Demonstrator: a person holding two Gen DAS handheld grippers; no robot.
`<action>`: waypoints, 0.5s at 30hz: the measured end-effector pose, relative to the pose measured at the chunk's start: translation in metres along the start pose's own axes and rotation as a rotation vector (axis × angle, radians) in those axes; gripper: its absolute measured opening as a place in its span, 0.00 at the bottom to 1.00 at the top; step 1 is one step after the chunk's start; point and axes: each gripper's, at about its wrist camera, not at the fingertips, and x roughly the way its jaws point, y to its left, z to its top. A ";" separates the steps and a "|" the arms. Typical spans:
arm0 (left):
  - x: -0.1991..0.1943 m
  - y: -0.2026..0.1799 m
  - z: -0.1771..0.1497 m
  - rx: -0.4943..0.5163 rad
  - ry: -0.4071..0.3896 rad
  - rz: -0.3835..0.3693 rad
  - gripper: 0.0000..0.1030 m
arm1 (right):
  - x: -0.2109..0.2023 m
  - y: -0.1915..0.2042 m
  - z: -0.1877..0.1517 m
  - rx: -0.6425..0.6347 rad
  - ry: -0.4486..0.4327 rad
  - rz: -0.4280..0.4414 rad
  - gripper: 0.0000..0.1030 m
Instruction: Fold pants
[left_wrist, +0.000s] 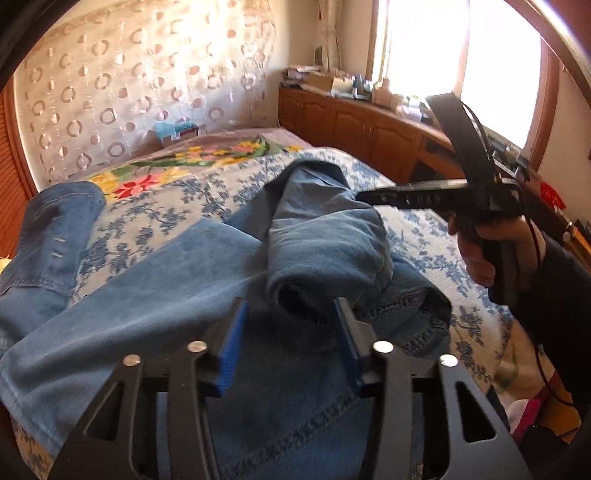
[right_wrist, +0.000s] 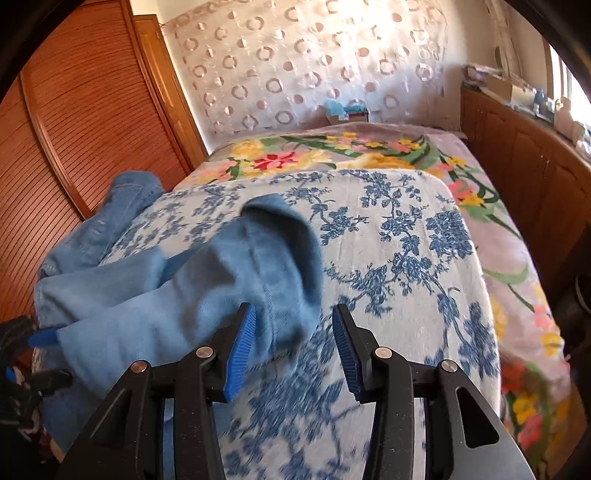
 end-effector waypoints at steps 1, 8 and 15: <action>0.003 -0.002 0.001 0.002 0.005 0.003 0.40 | 0.006 -0.001 0.003 0.006 0.012 0.013 0.44; 0.008 -0.005 0.008 0.011 0.013 0.018 0.10 | 0.041 -0.001 0.013 0.023 0.064 0.061 0.42; -0.024 -0.013 0.002 0.011 -0.059 0.010 0.04 | 0.008 0.014 0.012 -0.030 -0.010 0.113 0.08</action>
